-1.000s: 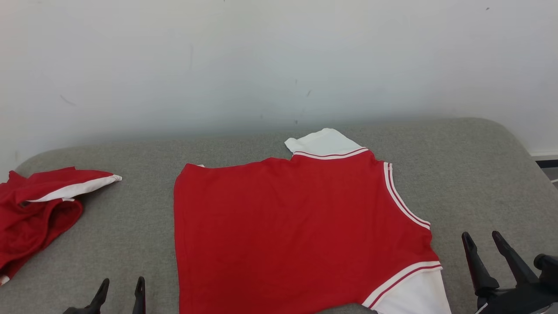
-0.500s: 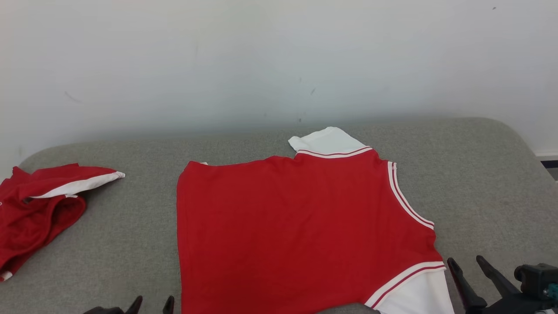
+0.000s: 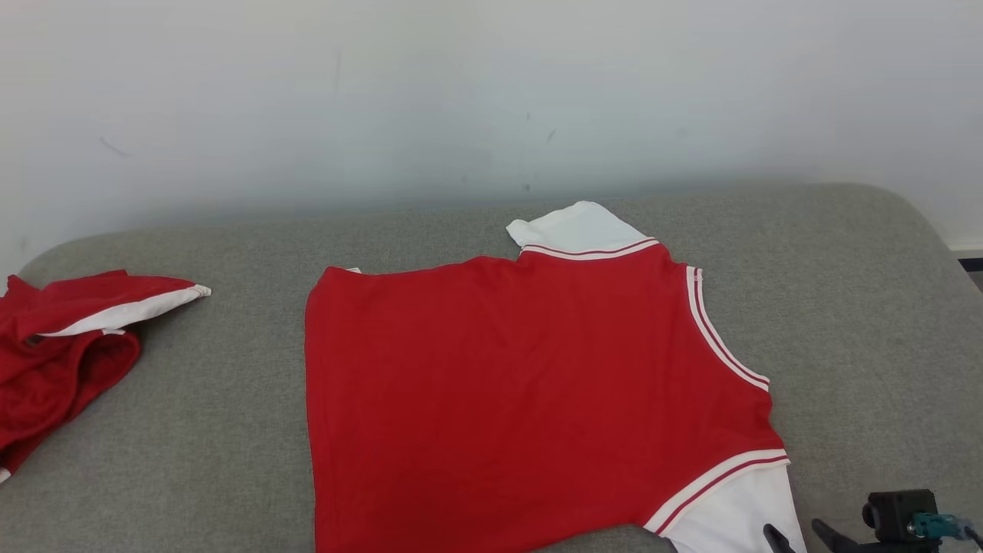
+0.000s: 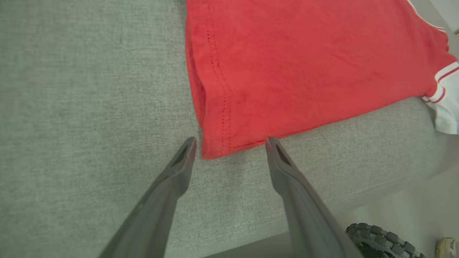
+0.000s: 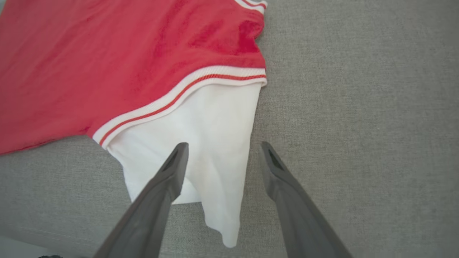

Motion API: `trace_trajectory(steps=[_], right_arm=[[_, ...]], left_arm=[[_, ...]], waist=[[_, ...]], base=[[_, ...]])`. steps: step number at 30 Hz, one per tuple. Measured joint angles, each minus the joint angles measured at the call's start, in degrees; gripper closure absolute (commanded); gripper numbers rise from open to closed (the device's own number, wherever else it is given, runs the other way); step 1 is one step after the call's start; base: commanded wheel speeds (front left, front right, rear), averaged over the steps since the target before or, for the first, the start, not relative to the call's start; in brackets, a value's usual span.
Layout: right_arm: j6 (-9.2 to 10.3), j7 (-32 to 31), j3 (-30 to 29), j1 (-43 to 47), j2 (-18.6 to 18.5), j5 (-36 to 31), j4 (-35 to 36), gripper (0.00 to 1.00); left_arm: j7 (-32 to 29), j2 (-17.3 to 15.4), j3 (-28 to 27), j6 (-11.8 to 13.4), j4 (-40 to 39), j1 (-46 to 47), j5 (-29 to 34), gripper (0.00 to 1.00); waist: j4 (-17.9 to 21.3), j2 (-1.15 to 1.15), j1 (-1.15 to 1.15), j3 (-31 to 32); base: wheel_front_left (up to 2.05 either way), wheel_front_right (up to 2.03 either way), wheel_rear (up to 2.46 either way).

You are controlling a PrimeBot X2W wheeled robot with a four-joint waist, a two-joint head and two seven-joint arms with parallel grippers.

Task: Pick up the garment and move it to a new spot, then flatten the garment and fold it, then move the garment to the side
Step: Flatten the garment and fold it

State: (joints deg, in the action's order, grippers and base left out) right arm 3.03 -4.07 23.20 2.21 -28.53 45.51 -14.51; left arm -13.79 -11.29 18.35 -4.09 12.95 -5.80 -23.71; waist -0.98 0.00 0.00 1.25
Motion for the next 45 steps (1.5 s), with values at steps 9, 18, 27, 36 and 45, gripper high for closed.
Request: trace_trajectory(steps=[9, 18, 27, 36, 45], right_arm=[[0.34, -5.75, 2.85, -0.37, 1.22, 0.33, -2.98, 0.0], [0.52, -8.39, 4.21, -2.02, 2.49, 0.33, -5.77, 0.14], [0.4, -8.65, 4.43, -3.76, 2.94, 0.31, -7.75, 1.0], [-1.82, -8.6, 2.65, -3.71, 3.41, 3.37, -6.02, 1.0], [-4.26, -8.84, -0.99, -1.77, 1.45, 8.38, -0.35, 1.0]], left_arm=[[-4.63, 0.31, 0.68, 0.02, 3.8, 0.74, -0.14, 0.0], [-4.9, 2.27, 0.24, 0.54, 6.16, 4.35, -1.42, 0.05], [-4.58, 2.69, -0.13, 0.54, 9.02, 6.26, -2.04, 1.0], [-3.53, 1.03, 0.01, 0.58, 7.76, 5.53, -1.09, 1.0], [-2.68, -0.82, -0.29, 1.04, 2.78, 3.48, 0.4, 1.0]], waist=[[-0.21, 0.0, 0.0, -0.99], [-0.54, 0.0, 0.0, -1.86], [-0.67, 0.0, 0.0, -2.04], [-0.62, 0.0, 0.0, -1.06], [-0.43, 0.0, 0.0, -0.13]], base=[[0.0, 0.0, 0.0], [0.0, 0.0, 0.0], [0.0, 0.0, 0.0], [0.0, 0.0, 0.0], [0.0, 0.0, 0.0]])
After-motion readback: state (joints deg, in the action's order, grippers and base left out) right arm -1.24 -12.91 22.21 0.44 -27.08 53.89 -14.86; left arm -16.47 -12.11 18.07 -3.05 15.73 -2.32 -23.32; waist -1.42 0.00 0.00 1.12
